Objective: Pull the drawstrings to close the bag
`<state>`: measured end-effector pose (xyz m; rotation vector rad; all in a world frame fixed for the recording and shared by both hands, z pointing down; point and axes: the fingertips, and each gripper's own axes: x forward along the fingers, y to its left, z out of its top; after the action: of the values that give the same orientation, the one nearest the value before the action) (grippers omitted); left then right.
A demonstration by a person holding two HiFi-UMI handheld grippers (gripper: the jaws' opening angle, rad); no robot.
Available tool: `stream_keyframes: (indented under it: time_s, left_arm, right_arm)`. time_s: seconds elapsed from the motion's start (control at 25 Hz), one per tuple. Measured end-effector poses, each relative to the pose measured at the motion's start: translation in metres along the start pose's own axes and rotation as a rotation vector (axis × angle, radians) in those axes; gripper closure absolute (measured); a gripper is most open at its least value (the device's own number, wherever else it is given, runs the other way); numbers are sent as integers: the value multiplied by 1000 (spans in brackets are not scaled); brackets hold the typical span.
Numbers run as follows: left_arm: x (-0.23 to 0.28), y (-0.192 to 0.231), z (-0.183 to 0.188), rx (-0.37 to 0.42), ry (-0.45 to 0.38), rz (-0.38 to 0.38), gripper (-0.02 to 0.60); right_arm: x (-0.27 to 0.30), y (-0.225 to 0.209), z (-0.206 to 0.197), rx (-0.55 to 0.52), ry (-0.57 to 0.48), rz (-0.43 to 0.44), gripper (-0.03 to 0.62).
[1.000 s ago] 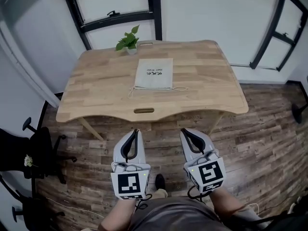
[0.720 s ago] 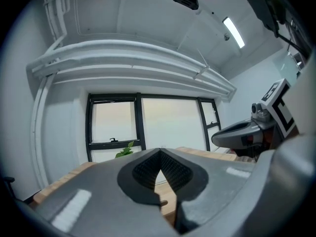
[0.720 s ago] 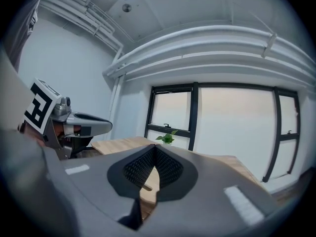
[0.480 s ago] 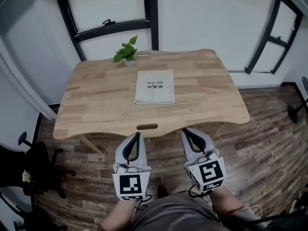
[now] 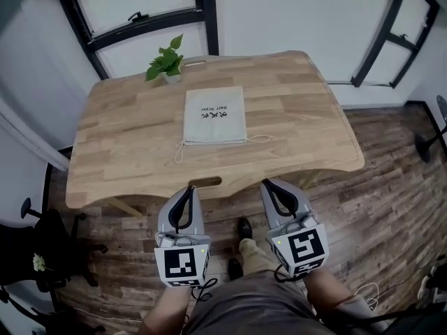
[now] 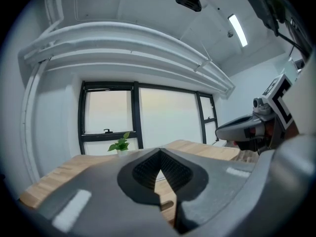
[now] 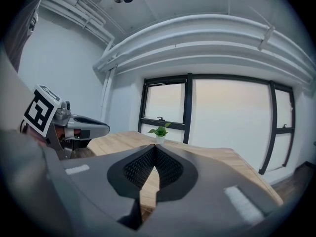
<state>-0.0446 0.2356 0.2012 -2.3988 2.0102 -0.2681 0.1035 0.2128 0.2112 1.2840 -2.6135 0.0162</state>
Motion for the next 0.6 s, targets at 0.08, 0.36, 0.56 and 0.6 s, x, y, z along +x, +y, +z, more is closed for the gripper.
stream_keyframes:
  time_s: [0.08,0.36,0.56,0.6]
  left_arm:
    - [15,5,-5,7,12,4,580]
    - [73,24,-8,25,63,19,580]
    - [111,37,-7,37,70,42,580]
    - [118,40,-6,41,72,49,580]
  right_arm:
    - [16,-9,-6,16,11,5,565]
    - [81,-39,-6,45,24,43,565]
    - [120,-61,-4,52,34,70,565]
    - [127,-66,-3,53,34,74,565]
